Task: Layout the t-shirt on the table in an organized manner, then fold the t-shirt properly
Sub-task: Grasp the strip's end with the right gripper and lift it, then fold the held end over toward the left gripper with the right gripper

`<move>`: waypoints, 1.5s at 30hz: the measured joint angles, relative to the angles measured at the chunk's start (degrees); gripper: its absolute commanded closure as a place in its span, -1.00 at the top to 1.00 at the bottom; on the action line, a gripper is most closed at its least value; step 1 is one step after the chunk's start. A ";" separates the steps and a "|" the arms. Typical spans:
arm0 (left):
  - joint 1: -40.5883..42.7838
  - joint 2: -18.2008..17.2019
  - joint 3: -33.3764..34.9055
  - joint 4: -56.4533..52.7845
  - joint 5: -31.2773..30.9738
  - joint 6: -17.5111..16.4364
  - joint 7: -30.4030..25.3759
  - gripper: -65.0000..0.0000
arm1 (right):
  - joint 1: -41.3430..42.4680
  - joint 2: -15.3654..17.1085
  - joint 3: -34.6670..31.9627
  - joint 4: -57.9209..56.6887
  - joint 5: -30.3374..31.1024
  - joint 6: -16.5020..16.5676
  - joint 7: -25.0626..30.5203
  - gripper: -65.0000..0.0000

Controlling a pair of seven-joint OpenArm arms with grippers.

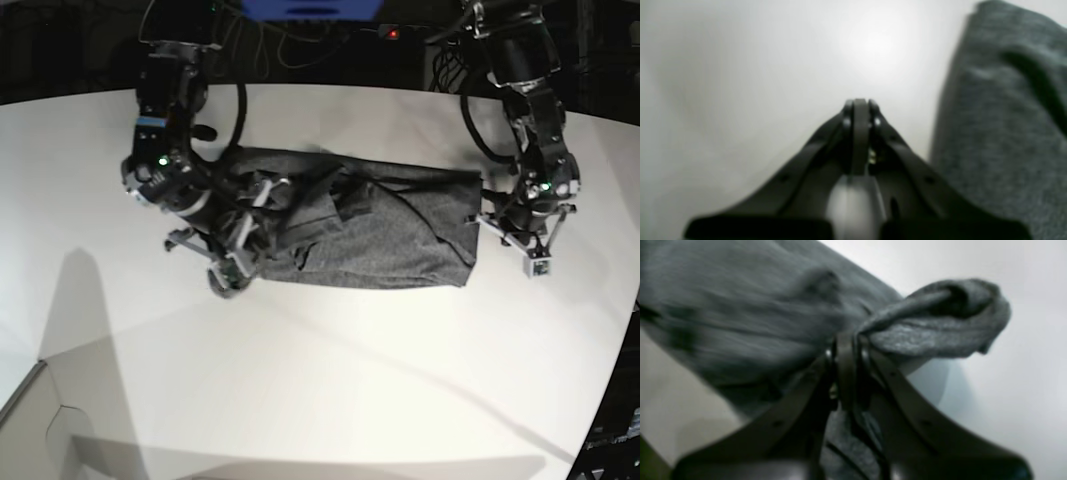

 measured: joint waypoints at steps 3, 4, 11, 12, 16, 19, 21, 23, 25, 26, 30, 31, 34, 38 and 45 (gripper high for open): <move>0.04 0.13 1.42 0.04 -0.35 0.02 -0.28 -1.00 | -0.20 0.17 -5.38 2.49 -0.11 -0.11 0.22 -1.00; 0.07 0.68 1.25 0.11 -0.26 0.04 -0.52 -1.00 | -0.09 0.15 -7.56 2.67 -0.13 -0.09 0.15 -1.00; 1.18 2.89 1.60 0.92 -1.18 -0.22 -1.70 -1.00 | 2.19 0.33 -19.82 2.67 -0.15 -0.02 0.02 -1.00; 1.07 3.30 1.60 0.98 -1.20 -0.22 -1.70 -1.00 | 2.58 0.33 -22.23 2.67 -0.15 0.00 0.04 -1.00; 1.86 4.26 1.66 1.60 -1.44 -0.22 -1.73 -1.00 | 4.72 0.31 -31.08 1.16 0.09 0.02 0.59 -1.00; 2.51 4.59 1.66 3.96 -1.62 -0.46 2.08 -1.00 | 7.61 0.31 -33.55 -2.43 0.33 0.02 2.60 -1.00; 3.65 4.94 1.66 6.08 -1.22 -0.46 3.43 -1.00 | 9.42 0.35 -33.51 -5.18 0.07 0.02 4.52 -1.00; 5.68 5.40 1.66 8.48 -1.25 -0.66 3.87 -1.00 | 11.13 0.37 -33.46 -7.34 -0.09 0.00 5.51 -1.00; 6.78 5.46 1.66 9.97 -1.20 -0.70 4.92 -1.00 | 12.55 0.46 -33.51 -8.83 0.00 0.02 6.27 -1.00; 7.34 5.51 1.66 10.69 -0.94 -0.72 5.25 -1.00 | 13.31 0.44 -33.53 -9.66 0.09 0.02 6.27 -1.00; 9.84 5.77 1.62 13.07 -1.01 -0.87 5.25 -1.00 | 15.45 0.46 -33.35 -10.60 0.09 0.00 6.19 -1.00; 10.25 6.54 1.29 13.62 -0.74 -0.83 5.18 -1.00 | 15.61 0.46 -33.35 -10.60 1.03 0.02 6.29 -1.00; 10.67 8.44 1.38 15.02 -1.40 -0.68 5.88 -1.00 | 16.24 0.44 -33.51 -11.15 5.92 0.02 6.36 -1.00; 11.37 8.81 1.75 16.00 -5.11 -0.94 5.42 -1.00 | 17.55 0.46 -33.38 -11.17 11.10 0.02 7.50 -1.00; 13.53 8.37 1.66 17.75 -7.21 -0.87 5.49 -1.00 | 19.89 0.33 -33.51 -14.58 12.57 0.02 10.01 -1.00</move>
